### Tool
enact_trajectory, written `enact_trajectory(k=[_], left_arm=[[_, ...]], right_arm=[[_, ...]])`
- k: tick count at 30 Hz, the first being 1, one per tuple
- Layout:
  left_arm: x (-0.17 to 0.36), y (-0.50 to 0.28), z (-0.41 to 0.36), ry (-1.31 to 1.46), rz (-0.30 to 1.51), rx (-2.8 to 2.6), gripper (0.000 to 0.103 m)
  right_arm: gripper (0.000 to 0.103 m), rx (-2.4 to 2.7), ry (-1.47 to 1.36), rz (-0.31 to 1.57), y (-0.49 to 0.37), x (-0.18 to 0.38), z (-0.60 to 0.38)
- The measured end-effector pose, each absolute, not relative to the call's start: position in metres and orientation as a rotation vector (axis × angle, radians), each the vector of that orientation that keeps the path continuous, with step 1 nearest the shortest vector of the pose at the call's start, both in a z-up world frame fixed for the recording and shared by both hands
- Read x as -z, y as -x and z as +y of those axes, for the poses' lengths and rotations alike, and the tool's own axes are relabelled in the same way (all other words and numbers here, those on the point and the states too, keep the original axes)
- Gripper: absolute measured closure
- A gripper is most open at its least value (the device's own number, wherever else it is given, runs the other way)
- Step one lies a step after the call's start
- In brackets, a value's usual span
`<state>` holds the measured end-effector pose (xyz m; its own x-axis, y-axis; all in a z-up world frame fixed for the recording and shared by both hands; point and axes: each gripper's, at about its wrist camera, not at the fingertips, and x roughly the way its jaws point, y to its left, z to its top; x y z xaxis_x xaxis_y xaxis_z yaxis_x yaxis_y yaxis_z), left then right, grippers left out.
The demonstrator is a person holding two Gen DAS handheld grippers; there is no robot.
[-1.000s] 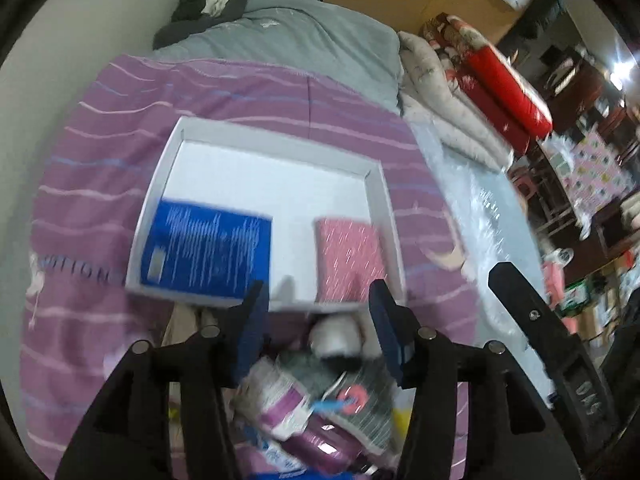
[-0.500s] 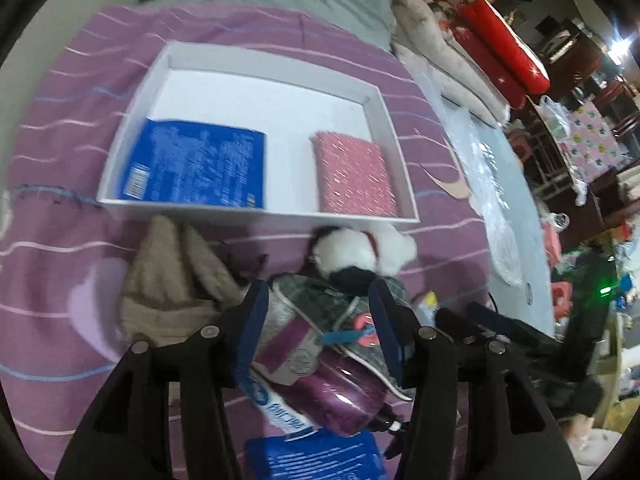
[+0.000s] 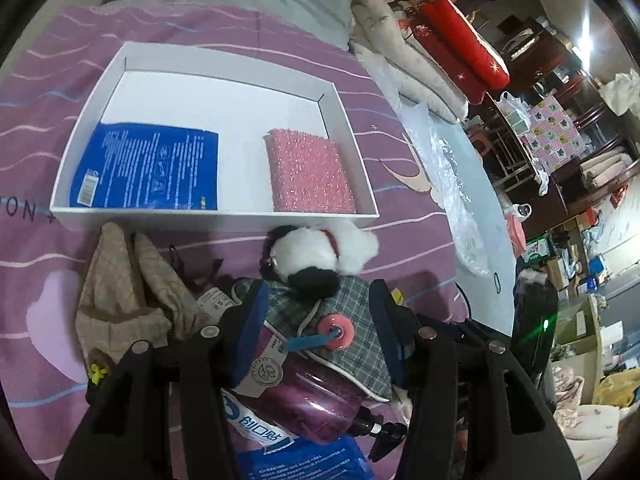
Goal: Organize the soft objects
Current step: 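Grasp the white plush toy with the left gripper while the right gripper grasps the yellow package, then carry the plush with the left gripper while the right gripper lowers the yellow package into the box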
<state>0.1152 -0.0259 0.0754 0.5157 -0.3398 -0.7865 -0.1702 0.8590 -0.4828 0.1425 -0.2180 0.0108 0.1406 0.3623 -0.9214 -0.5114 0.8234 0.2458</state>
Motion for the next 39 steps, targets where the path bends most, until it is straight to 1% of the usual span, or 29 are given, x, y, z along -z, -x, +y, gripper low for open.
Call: enact_trajectory(k=[1, 2, 3, 4, 9, 17, 20, 27, 29, 30, 31, 36, 39], left_arm=[[-0.076, -0.115, -0.026, 0.549, 1.036, 0.109, 0.049], [-0.077, -0.115, -0.027, 0.546, 1.031, 0.111, 0.049], [-0.078, -0.114, -0.027, 0.544, 1.025, 0.114, 0.049], [-0.079, -0.114, -0.029, 0.538, 1.017, 0.117, 0.05], [-0.078, -0.117, -0.043, 0.453, 1.005, 0.143, 0.049], [-0.066, -0.132, -0.054, 0.408, 1.019, 0.142, 0.05], [-0.057, -0.138, -0.051, 0.408, 1.039, 0.102, 0.055], [-0.042, -0.149, -0.041, 0.455, 1.045, 0.074, 0.056], [-0.038, -0.151, -0.04, 0.471, 1.05, 0.082, 0.062], [-0.037, -0.151, -0.04, 0.469, 1.057, 0.077, 0.068], [-0.036, -0.151, -0.04, 0.467, 1.066, 0.071, 0.07], [-0.038, -0.145, -0.04, 0.473, 1.054, 0.074, 0.076], [-0.041, -0.141, -0.042, 0.46, 1.037, 0.076, 0.077]], right_arm=[[0.016, -0.635, 0.113, 1.294, -0.145, -0.01, -0.221], [0.019, -0.632, 0.093, 1.298, -0.147, -0.012, -0.224], [0.027, -0.628, 0.082, 1.295, -0.148, -0.013, -0.227], [0.03, -0.62, 0.074, 1.292, -0.15, -0.015, -0.23], [0.035, -0.633, 0.0, 1.301, -0.157, -0.016, -0.242], [0.036, -0.6, -0.158, 1.249, -0.169, -0.034, -0.265], [0.036, -0.585, -0.215, 1.244, -0.174, -0.038, -0.269], [0.036, -0.602, -0.233, 1.242, -0.175, -0.041, -0.254], [0.036, -0.604, -0.232, 1.245, -0.175, -0.041, -0.253], [0.036, -0.603, -0.232, 1.247, -0.175, -0.04, -0.253], [0.036, -0.602, -0.231, 1.249, -0.175, -0.04, -0.252], [0.036, -0.576, -0.25, 1.263, -0.176, -0.039, -0.253], [0.036, -0.567, -0.259, 1.266, -0.177, -0.039, -0.254]])
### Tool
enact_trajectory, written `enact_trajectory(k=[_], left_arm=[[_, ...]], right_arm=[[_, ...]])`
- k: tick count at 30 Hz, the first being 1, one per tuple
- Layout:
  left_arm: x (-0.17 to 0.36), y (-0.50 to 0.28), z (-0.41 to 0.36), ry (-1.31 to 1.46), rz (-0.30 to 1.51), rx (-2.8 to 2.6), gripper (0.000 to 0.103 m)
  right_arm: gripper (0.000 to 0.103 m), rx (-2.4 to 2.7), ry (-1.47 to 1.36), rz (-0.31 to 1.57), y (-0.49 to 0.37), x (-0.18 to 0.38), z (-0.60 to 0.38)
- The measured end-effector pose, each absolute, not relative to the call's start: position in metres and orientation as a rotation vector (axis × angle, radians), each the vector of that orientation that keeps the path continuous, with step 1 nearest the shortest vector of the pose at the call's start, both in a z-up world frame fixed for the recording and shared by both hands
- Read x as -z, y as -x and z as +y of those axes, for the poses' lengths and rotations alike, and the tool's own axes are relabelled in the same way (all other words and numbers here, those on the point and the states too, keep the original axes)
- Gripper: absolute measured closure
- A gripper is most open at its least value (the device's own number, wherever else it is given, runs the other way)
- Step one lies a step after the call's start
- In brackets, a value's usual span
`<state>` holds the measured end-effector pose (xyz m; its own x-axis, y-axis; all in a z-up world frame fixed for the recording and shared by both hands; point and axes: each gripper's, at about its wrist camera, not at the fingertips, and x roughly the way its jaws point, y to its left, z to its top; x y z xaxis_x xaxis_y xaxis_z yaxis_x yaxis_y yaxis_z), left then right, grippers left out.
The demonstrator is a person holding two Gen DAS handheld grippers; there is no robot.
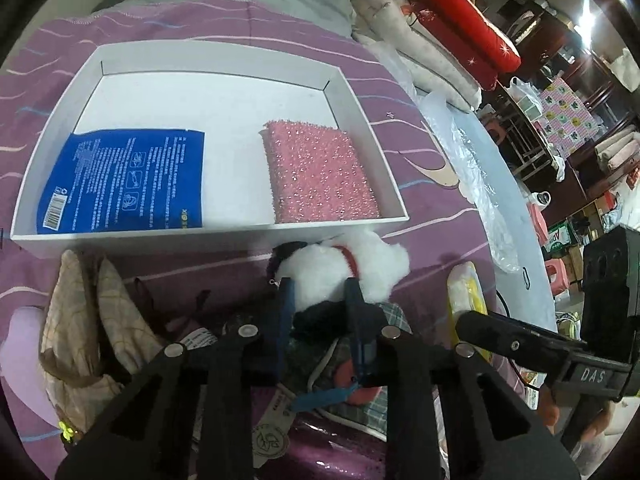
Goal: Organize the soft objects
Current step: 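Carry the plush with the left gripper while the right gripper lowers the yellow package into the box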
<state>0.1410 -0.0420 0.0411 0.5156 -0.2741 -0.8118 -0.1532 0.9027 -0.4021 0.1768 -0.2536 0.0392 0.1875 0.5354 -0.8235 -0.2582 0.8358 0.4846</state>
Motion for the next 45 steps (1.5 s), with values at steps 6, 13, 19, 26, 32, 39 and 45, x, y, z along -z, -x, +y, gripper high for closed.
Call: enact_trajectory(k=[6, 13, 19, 26, 32, 39, 45], left_arm=[[-0.056, -0.131, -0.04, 0.461, 0.966, 0.097, 0.078], [-0.072, -0.119, -0.03, 0.494, 0.883, 0.108, 0.08], [-0.083, -0.113, -0.02, 0.517, 0.821, 0.076, 0.08], [-0.092, -0.107, -0.004, 0.558, 0.753, 0.014, 0.08], [-0.09, -0.102, 0.011, 0.591, 0.726, -0.023, 0.08], [-0.09, -0.095, 0.029, 0.6, 0.693, -0.115, 0.08], [-0.088, -0.09, 0.048, 0.587, 0.643, -0.215, 0.08]], right_arm=[[0.036, -0.561, -0.284, 1.255, -0.177, -0.046, -0.253], [0.036, -0.539, -0.306, 1.233, -0.175, -0.057, -0.246], [0.036, -0.541, -0.29, 1.207, -0.17, -0.069, -0.235], [0.036, -0.552, -0.311, 1.154, -0.17, -0.088, -0.224], [0.036, -0.552, -0.287, 1.174, -0.172, -0.088, -0.203], [0.036, -0.542, -0.263, 1.192, -0.19, -0.093, -0.176], [0.036, -0.514, -0.246, 1.218, -0.22, -0.096, -0.14]])
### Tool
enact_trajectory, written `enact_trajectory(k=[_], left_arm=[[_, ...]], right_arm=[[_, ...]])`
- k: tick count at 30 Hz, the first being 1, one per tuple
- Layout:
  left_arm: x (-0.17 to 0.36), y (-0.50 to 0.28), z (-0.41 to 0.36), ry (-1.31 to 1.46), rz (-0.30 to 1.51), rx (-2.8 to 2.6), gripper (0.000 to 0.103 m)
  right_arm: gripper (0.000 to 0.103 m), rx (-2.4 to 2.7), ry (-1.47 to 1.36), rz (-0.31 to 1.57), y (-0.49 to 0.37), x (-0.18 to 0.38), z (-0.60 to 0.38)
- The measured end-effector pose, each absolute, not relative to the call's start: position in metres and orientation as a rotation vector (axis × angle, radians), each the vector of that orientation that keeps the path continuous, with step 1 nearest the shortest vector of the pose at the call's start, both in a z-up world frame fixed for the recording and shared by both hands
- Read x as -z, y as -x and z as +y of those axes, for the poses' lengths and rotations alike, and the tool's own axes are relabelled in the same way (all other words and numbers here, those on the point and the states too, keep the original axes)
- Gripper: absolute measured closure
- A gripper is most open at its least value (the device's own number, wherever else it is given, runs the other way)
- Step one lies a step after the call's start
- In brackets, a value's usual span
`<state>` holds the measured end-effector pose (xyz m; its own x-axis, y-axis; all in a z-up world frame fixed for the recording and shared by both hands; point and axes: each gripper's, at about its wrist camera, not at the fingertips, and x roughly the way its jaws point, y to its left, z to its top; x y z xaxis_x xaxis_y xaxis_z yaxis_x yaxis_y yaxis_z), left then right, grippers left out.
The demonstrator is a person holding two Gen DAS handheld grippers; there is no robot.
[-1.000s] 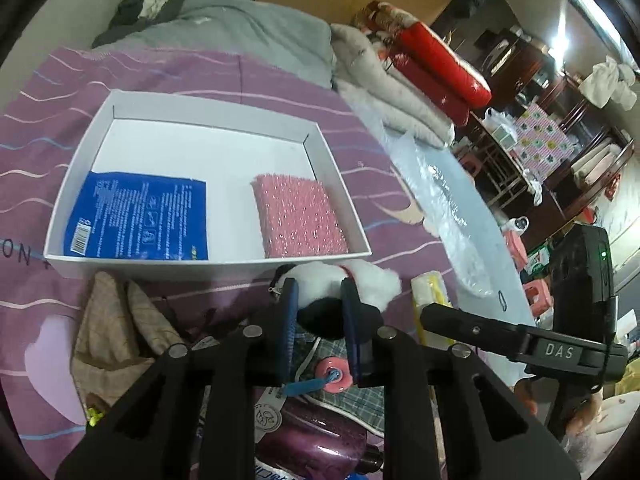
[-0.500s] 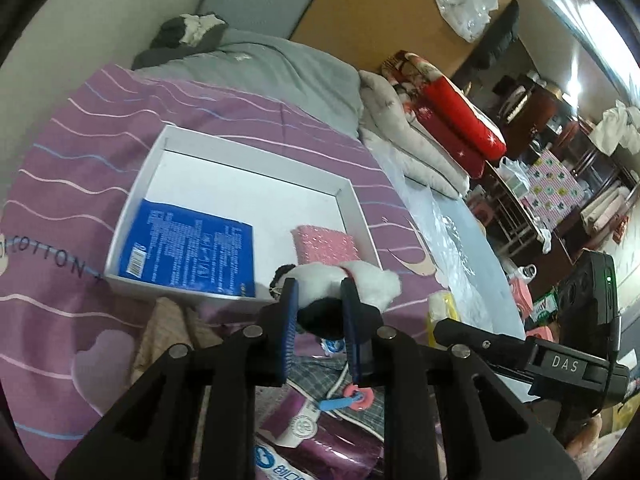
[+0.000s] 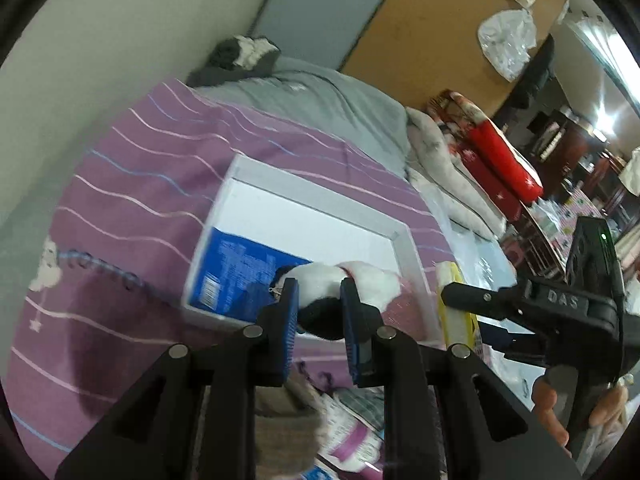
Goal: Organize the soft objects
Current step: 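Carry the plush with the left gripper while the right gripper lowers the yellow package into the box, then lower the white plush onto the yellow package with the left gripper and open both grippers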
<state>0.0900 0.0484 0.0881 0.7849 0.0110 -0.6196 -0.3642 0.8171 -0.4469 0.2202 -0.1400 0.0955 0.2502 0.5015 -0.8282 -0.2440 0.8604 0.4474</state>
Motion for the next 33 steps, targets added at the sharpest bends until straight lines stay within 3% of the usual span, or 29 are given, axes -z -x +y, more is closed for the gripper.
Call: enact_trajectory(k=[19, 24, 29, 33], left_arm=[[-0.055, -0.1, 0.095, 0.716, 0.626, -0.317, 0.08], [-0.054, -0.101, 0.091, 0.708, 0.637, -0.309, 0.08], [-0.056, -0.1, 0.09, 0.683, 0.639, -0.321, 0.08], [-0.053, -0.102, 0.092, 0.694, 0.649, -0.312, 0.08]], right_arm=[[0.035, -0.566, -0.278, 1.177, -0.259, -0.02, -0.056], [0.035, -0.518, -0.166, 1.177, -0.255, -0.017, -0.045], [0.031, -0.506, -0.1, 1.157, -0.245, -0.019, -0.042], [0.022, -0.559, -0.27, 1.15, -0.246, -0.024, -0.066]])
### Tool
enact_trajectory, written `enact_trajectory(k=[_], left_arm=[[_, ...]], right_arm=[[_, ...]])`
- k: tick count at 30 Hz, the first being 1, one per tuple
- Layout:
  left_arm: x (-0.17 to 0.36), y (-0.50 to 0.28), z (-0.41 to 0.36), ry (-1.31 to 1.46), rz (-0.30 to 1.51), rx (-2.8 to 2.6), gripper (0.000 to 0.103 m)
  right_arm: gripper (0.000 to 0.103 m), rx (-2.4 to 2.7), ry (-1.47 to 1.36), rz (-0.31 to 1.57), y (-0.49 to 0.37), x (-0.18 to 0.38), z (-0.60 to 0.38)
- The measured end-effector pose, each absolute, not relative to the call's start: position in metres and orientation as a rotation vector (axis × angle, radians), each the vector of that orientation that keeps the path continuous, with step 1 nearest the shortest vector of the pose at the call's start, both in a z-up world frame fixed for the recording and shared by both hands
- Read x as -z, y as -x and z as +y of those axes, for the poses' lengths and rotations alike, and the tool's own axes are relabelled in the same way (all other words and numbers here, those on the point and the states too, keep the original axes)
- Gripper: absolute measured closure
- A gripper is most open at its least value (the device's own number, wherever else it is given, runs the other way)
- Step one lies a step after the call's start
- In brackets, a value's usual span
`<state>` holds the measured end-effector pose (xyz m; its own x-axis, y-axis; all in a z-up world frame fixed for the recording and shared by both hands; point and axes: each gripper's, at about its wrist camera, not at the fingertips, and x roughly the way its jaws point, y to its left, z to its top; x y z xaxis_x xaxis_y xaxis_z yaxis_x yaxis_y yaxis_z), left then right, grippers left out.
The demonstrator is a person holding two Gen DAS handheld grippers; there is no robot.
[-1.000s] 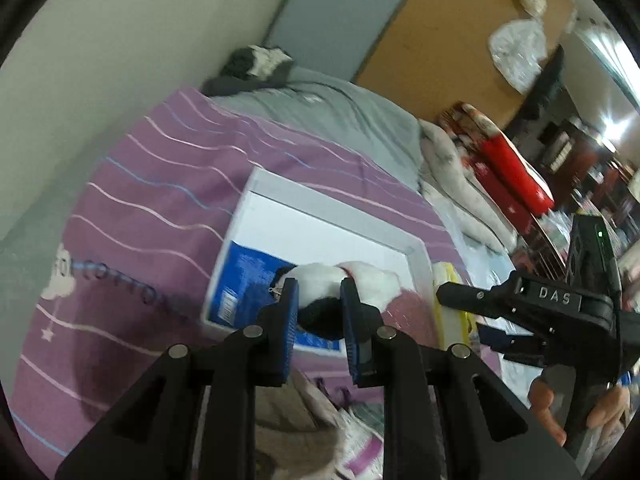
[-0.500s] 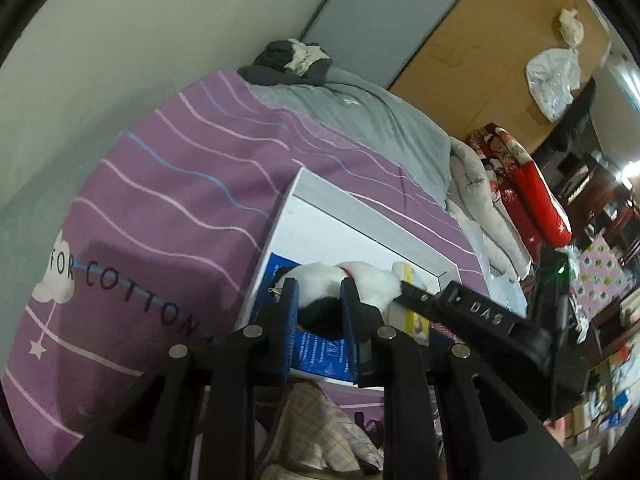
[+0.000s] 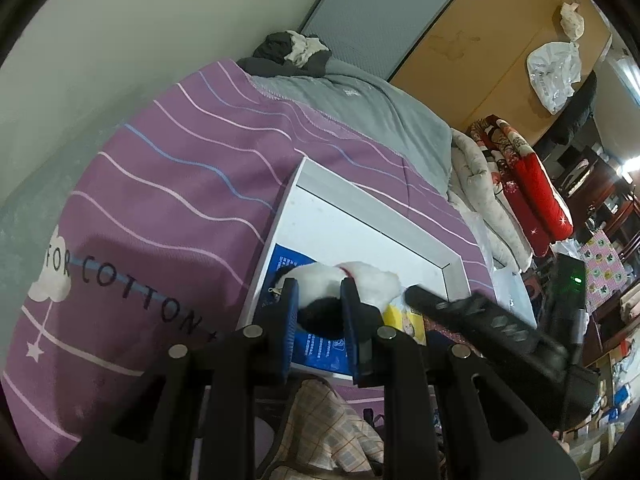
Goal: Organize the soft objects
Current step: 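Lower the white plush onto the yellow package with the left gripper and open both grippers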
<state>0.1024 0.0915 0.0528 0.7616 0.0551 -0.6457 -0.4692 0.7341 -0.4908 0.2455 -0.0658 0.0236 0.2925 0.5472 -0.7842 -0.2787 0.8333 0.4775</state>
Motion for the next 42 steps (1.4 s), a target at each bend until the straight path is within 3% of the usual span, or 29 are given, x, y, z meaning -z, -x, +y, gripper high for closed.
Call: enact_trajectory(k=[13, 37, 40, 42], left_arm=[[-0.063, -0.113, 0.063, 0.534, 0.654, -0.251, 0.08], [-0.051, -0.142, 0.008, 0.355, 0.773, -0.047, 0.08], [-0.049, -0.143, 0.006, 0.353, 0.801, -0.049, 0.077], [-0.05, -0.142, 0.008, 0.363, 0.81, -0.055, 0.069]], right_arm=[[0.022, -0.56, -0.365, 1.057, -0.228, -0.053, -0.108], [0.022, -0.543, -0.479, 1.081, -0.235, -0.035, -0.142], [0.022, -0.54, -0.463, 1.085, -0.235, -0.035, -0.141], [0.022, -0.537, -0.45, 1.088, -0.234, -0.036, -0.141]])
